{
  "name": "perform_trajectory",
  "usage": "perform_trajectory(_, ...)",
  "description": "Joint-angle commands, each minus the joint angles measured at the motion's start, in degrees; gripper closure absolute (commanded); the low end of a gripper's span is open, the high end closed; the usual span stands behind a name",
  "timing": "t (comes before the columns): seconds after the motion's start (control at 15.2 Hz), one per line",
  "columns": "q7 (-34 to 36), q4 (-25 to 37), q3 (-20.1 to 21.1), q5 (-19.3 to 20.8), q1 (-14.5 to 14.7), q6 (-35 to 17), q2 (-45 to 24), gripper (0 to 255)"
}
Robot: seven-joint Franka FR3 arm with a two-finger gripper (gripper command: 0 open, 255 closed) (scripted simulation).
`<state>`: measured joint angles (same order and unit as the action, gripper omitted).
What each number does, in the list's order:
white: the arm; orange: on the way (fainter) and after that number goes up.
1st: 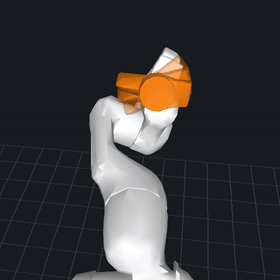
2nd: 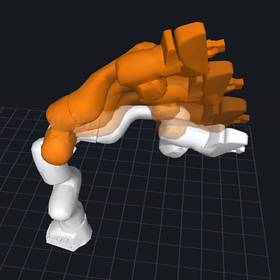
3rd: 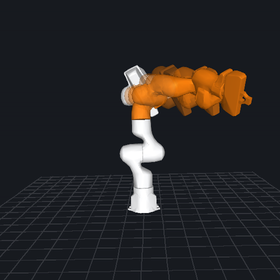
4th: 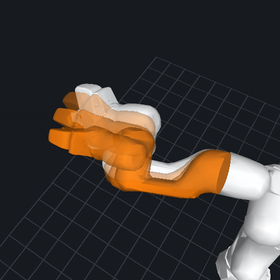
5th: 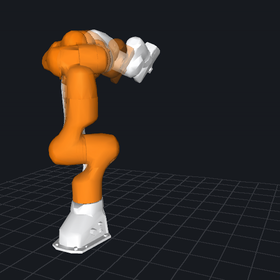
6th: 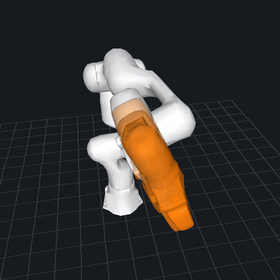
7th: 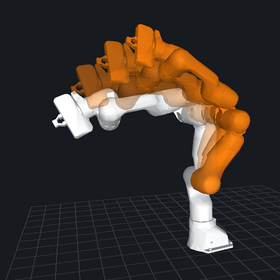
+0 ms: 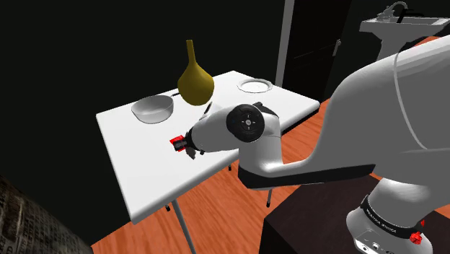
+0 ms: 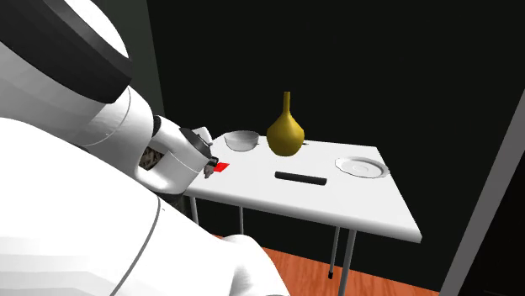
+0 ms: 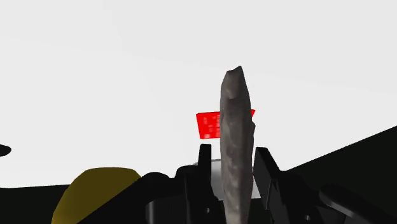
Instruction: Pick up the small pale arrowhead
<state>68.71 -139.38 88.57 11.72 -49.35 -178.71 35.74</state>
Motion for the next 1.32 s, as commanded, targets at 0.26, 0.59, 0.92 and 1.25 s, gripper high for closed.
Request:
perform_trajectory(0.26, 0.1, 0.0, 0.1, 0.0, -0.1, -0.1, 0.1, 255)
perform_trajectory(0.59, -0.7, 0.3, -1.9, 0.1, 1.7, 1.2, -0.7, 255)
perform_trajectory(0.92, -2.7, 1.3, -6.8, 0.4, 6.1, 4.6, -2.4, 255)
perform_trajectory(1.25, -4.7, 2.6, -11.6, 0.4, 10.3, 8.0, -3.6, 255)
